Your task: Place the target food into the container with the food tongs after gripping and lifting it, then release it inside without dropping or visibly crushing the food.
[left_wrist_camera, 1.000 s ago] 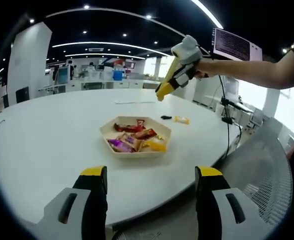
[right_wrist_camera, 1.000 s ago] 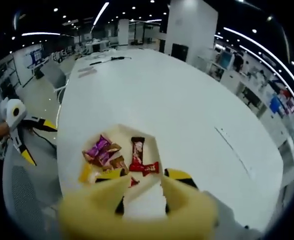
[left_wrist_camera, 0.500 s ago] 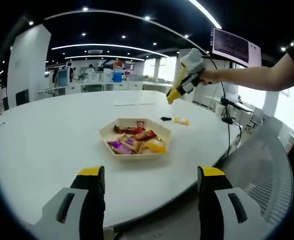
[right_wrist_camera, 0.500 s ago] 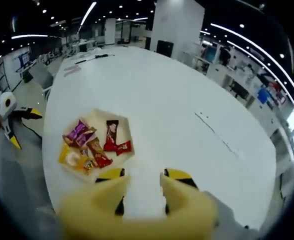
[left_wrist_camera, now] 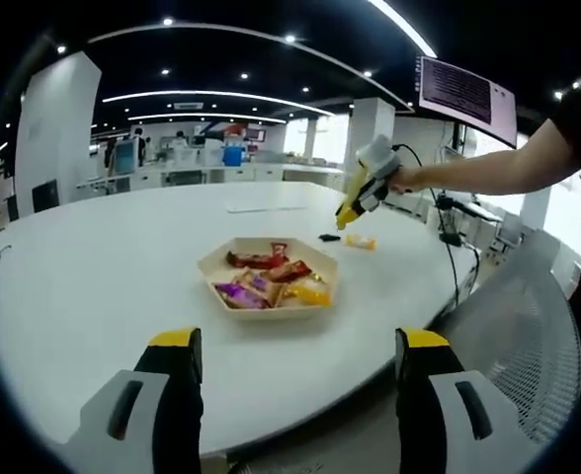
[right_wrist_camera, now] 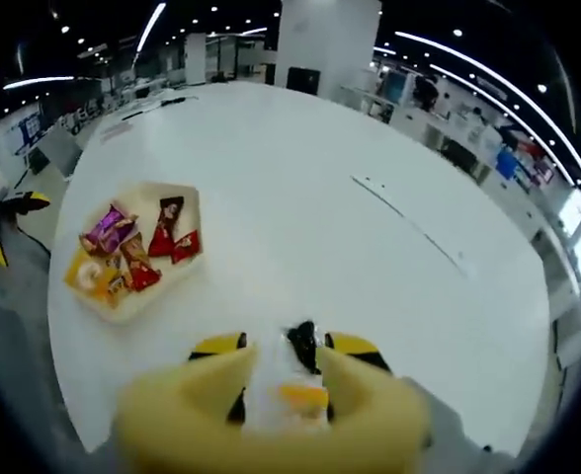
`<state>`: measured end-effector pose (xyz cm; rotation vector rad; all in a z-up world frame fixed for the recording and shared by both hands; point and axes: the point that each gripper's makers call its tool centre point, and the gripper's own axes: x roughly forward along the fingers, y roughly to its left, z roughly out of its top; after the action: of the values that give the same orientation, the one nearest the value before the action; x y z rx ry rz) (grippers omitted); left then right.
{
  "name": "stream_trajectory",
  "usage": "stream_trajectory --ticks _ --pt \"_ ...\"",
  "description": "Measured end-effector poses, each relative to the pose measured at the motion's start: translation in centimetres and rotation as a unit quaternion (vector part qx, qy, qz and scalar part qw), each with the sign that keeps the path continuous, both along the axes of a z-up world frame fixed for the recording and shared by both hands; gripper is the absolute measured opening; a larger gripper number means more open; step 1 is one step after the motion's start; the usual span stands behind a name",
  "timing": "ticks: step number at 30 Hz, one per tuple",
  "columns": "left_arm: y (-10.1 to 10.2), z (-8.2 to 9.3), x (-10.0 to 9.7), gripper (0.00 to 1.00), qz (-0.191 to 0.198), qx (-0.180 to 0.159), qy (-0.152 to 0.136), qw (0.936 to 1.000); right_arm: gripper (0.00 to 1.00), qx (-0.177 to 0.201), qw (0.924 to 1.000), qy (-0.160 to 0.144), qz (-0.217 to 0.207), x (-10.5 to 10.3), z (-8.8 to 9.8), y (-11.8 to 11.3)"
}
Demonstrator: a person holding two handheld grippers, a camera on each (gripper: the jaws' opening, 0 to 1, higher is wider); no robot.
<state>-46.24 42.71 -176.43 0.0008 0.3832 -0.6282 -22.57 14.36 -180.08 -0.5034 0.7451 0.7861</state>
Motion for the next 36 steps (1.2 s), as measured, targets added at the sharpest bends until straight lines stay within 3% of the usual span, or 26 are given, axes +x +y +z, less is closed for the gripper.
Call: stream_trajectory --ticks 9,11,15,16,19,22,24,36 --pt "0.0 0.0 0.1 0.75 0.004 0.0 0.001 1.0 0.3 -0.006 1.0 0.003 0.008 1.5 -2.2 -0.1" --pt "0.2 0.0 0.2 0.75 0.01 0.002 0.001 0.9999 0.3 -0.01 0.9998 -0.014 0.002 2.1 -2.5 -0.2" --pt "0.3 0.1 0.3 0.76 0.015 0.001 -0.004 0.9999 0.31 -0.009 1.0 0.0 0.001 2.4 -3.7 0.0" --pt "0.3 0.1 0.3 0.76 0.016 0.001 -0.004 0.9999 0.31 0.012 0.9999 -0.004 0.001 2.6 -3.4 0.4" --pt "0.3 0.0 0.2 0.76 0.016 0.001 -0.001 0.9999 0.3 0.017 0.9998 0.0 -0.01 3.0 -3.4 0.1" --pt "0.4 -0.1 0.2 0.75 0.016 0.003 0.003 0.9999 0.28 0.059 0.9959 0.046 -0.051 2.5 -3.7 0.3" --pt "0.4 -0.2 0.2 0.75 0.017 0.003 0.006 0.9998 0.28 0.052 0.9974 0.033 -0.039 2.1 -3.5 0.4" --pt "0.3 -0.1 0.2 0.74 0.016 0.001 0.006 0.9998 0.22 0.05 0.9973 0.042 -0.035 -0.1 -3.1 1.8"
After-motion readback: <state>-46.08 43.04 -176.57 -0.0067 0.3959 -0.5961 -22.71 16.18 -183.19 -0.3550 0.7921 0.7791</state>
